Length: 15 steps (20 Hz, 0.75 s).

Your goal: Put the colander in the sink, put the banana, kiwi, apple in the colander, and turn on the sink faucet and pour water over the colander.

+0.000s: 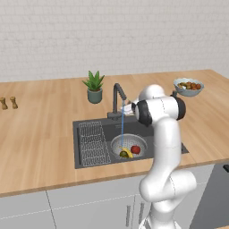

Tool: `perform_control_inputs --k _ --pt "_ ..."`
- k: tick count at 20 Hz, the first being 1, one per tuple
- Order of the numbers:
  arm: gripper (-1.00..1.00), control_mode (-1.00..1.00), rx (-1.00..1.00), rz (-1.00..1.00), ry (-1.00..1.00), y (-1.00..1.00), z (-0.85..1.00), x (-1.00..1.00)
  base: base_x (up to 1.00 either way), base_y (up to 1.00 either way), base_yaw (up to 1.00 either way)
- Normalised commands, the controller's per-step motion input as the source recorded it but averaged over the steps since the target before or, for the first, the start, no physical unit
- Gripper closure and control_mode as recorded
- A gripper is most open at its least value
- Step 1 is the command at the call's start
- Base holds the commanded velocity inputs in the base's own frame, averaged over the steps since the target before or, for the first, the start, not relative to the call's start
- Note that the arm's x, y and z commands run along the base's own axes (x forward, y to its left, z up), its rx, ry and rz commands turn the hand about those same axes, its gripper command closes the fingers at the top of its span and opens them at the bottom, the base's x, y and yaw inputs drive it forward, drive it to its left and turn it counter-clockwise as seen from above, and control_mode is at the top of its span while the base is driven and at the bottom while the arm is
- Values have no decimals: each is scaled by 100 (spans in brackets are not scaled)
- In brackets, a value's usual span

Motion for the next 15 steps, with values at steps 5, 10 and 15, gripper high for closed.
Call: perform_control_inputs --k 5,10,15 --pt "100 -100 0 0 0 -51 -7 -11 0 0 0" --pt "100 -100 0 -7 0 -27 0 -14 0 0 0" --pt "100 -100 0 0 0 0 0 0 0 0 0"
